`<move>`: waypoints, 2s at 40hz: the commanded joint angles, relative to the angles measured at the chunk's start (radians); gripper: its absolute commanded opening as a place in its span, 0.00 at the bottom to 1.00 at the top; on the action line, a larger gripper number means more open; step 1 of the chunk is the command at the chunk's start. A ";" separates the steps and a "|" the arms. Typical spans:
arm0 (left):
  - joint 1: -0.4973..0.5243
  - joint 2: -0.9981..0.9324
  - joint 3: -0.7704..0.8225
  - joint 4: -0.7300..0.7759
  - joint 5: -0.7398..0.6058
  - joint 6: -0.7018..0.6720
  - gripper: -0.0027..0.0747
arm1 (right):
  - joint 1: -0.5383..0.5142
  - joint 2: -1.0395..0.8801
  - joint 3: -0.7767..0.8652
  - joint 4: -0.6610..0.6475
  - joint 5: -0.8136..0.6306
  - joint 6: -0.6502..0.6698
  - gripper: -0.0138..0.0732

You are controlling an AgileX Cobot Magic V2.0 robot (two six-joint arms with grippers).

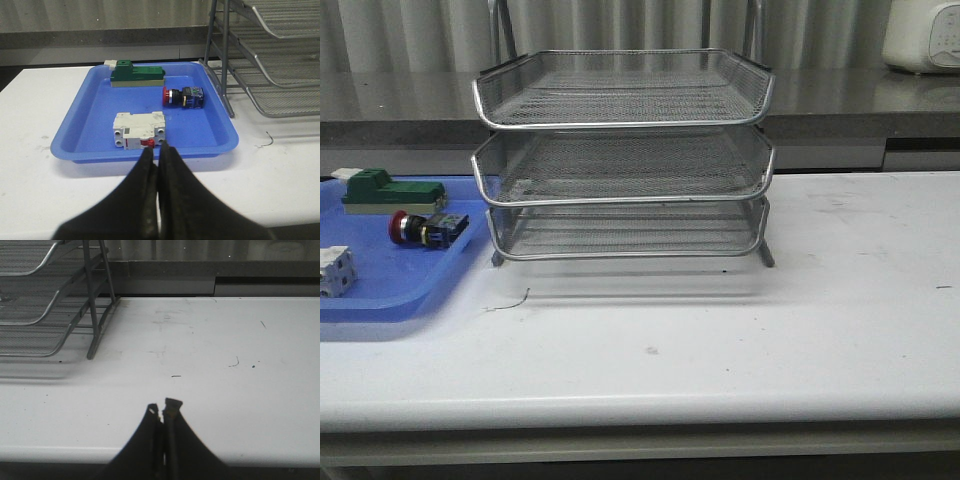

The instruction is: Place button on rack with both arms

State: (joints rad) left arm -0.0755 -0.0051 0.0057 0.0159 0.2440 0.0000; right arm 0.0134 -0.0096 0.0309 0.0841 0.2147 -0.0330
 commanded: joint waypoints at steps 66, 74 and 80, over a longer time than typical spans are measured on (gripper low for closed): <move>0.002 -0.010 -0.101 0.009 -0.341 -0.007 0.01 | -0.005 -0.014 -0.184 -0.024 -0.063 -0.008 0.09; 0.002 0.110 -0.268 0.075 -0.261 -0.007 0.01 | -0.005 0.116 -0.389 -0.024 0.098 -0.008 0.09; 0.002 0.305 -0.383 0.088 -0.196 0.000 0.01 | -0.005 0.300 -0.513 -0.013 0.146 -0.008 0.09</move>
State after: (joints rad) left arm -0.0755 0.1906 -0.2989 0.0961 0.0799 0.0000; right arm 0.0134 0.1817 -0.4018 0.0688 0.4034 -0.0330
